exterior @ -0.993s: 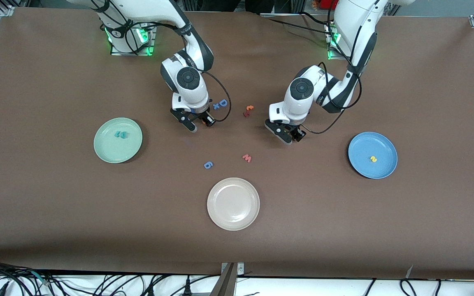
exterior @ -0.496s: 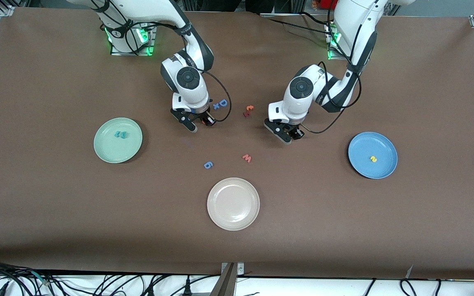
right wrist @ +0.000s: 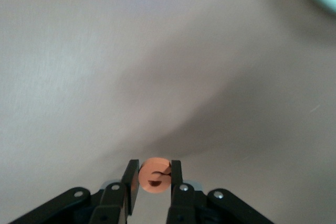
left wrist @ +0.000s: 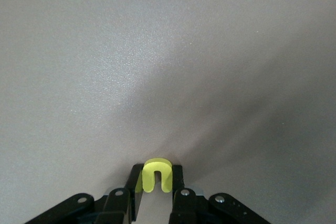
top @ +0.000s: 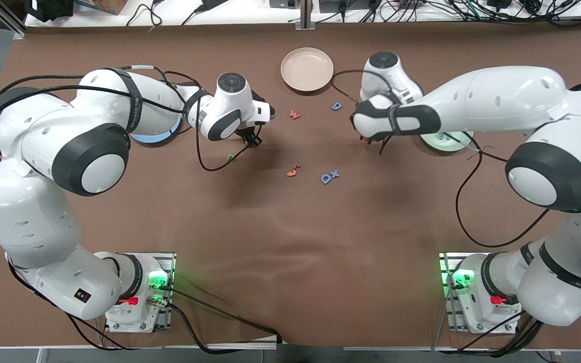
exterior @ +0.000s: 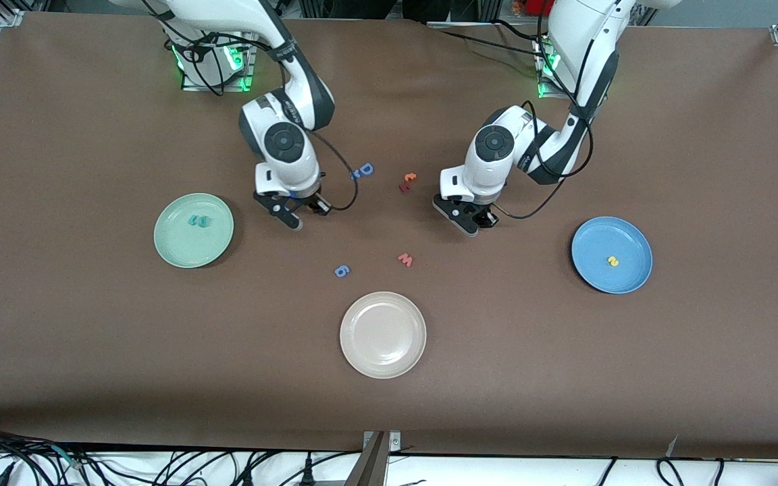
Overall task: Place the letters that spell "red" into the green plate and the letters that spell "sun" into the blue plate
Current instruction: 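Place the orange e on the green plate while the left lifts yellow u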
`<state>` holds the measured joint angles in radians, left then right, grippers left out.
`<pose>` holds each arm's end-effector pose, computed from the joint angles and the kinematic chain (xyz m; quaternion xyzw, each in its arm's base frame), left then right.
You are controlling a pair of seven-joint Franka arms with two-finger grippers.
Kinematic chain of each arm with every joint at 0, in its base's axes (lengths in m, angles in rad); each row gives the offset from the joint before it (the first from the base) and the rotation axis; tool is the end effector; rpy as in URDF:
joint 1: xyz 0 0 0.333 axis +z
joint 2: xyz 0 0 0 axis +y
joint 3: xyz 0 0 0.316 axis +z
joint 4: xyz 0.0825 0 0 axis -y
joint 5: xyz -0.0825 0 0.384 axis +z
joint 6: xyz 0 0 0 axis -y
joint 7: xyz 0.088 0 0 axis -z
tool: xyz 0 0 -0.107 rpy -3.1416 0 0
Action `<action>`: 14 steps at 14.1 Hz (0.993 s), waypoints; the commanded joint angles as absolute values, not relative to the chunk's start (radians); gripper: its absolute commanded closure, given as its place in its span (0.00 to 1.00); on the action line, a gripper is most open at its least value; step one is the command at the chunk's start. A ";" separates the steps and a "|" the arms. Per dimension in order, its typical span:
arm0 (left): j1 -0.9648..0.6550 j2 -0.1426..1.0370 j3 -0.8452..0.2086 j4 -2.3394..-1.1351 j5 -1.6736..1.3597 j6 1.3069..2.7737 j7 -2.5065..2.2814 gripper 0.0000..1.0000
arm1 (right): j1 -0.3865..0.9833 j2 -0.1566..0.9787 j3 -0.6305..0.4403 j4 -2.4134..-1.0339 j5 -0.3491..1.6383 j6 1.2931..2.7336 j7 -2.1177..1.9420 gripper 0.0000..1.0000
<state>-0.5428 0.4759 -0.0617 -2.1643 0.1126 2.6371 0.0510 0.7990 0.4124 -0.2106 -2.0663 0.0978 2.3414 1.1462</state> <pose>0.4610 -0.3227 0.1722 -0.9309 0.3650 -0.0031 0.0127 0.4788 0.3222 0.2245 0.9506 -0.3038 -0.0333 0.0541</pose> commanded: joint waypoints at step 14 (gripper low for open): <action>-0.463 0.278 0.085 -2.246 0.091 2.533 0.138 0.96 | 0.763 0.408 -0.558 -2.086 0.095 2.112 0.441 0.87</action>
